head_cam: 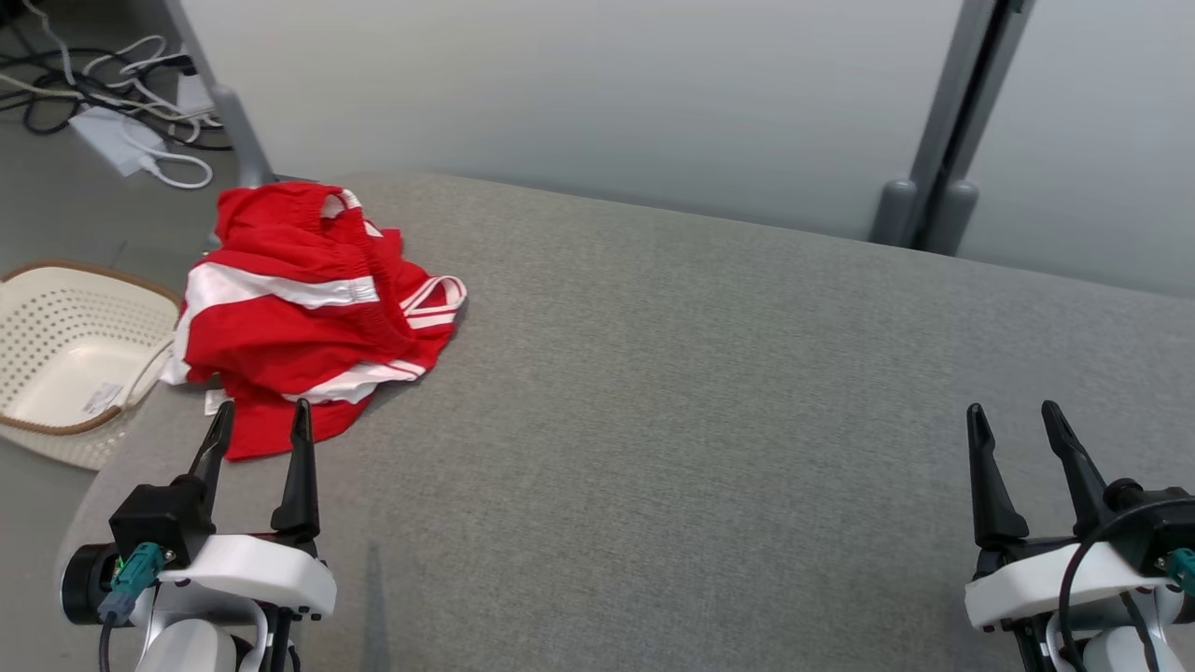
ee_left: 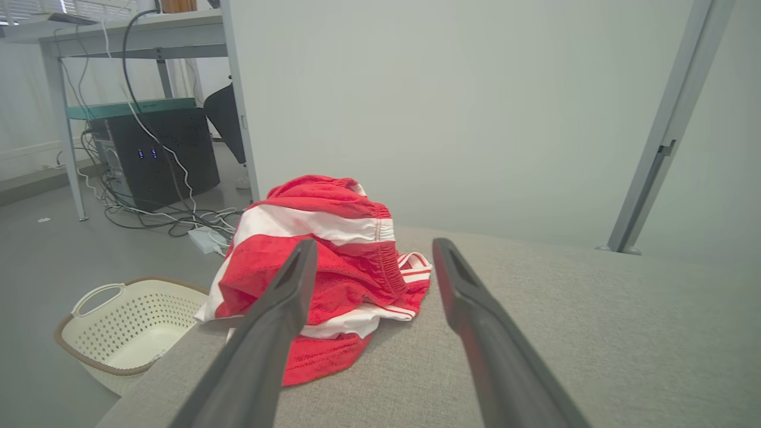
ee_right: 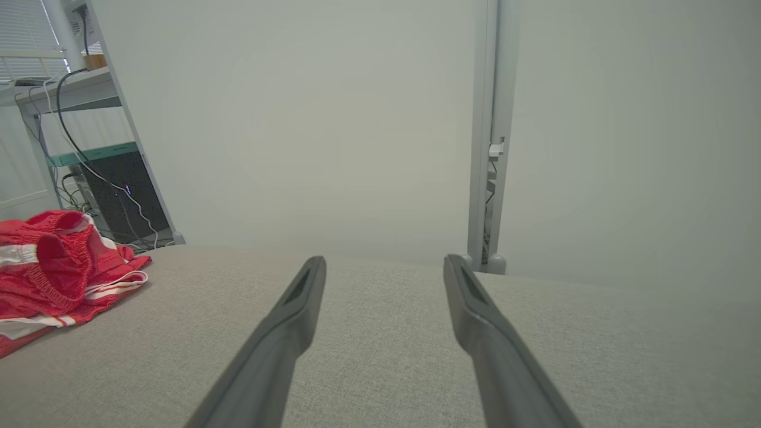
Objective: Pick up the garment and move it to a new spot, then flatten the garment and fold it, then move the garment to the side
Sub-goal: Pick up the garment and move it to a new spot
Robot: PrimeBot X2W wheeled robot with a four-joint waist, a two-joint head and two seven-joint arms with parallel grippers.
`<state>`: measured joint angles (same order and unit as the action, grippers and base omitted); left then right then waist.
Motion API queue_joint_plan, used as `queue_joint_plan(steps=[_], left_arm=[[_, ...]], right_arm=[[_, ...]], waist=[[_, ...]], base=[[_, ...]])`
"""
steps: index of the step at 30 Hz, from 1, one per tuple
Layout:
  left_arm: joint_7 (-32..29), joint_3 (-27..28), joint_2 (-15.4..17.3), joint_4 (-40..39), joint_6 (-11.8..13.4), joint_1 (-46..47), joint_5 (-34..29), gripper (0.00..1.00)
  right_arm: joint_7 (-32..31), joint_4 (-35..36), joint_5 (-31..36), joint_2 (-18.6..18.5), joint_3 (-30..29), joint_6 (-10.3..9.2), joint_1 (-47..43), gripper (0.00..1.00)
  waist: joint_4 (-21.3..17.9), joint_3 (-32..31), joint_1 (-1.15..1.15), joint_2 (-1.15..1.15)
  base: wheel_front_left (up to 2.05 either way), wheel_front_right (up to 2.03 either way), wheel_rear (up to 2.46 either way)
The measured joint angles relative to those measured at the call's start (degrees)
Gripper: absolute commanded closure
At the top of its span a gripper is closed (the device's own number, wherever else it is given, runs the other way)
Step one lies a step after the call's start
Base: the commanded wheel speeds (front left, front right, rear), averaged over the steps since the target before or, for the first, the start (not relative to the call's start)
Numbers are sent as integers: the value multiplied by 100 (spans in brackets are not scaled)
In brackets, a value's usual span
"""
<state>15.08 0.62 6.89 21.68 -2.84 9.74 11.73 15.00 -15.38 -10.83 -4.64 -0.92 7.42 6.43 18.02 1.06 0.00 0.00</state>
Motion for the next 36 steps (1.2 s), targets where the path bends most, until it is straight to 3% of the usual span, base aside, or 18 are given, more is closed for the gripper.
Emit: queue_joint_plan(steps=[12, 36], left_arm=[[1, 122, 67, -69, 38, -108, 86, 0], [1, 10, 119, -93, 87, 19, -30, 0]], right_arm=[[0, -53, -68, 22, 187, 0, -9, 0], [0, -149, 62, -41, 163, 0, -8, 0]], waist=[[698, -95, 0, 0], [687, -80, 0, 0]], base=[[0, 0, 0], [0, 0, 0]])
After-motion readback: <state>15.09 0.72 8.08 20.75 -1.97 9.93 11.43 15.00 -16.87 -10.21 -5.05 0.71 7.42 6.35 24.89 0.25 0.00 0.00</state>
